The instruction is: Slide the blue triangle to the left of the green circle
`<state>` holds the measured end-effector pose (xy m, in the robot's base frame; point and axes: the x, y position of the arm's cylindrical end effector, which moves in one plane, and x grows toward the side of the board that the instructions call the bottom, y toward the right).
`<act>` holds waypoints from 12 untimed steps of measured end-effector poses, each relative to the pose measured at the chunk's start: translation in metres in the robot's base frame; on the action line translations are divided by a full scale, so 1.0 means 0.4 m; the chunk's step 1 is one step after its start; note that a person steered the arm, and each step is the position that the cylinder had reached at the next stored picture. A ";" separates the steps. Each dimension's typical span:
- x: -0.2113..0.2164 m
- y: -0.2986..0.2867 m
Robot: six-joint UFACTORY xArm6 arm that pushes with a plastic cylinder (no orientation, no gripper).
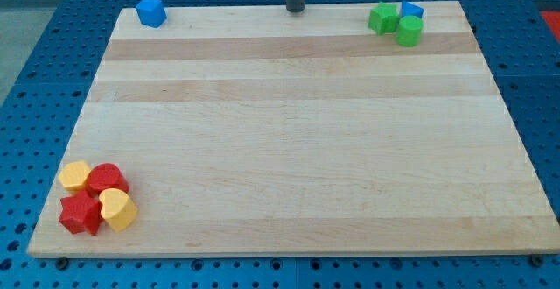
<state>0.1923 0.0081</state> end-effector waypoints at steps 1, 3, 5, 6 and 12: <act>0.000 0.006; 0.002 0.145; 0.000 0.418; 0.000 0.565; 0.118 0.574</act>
<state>0.2394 0.2376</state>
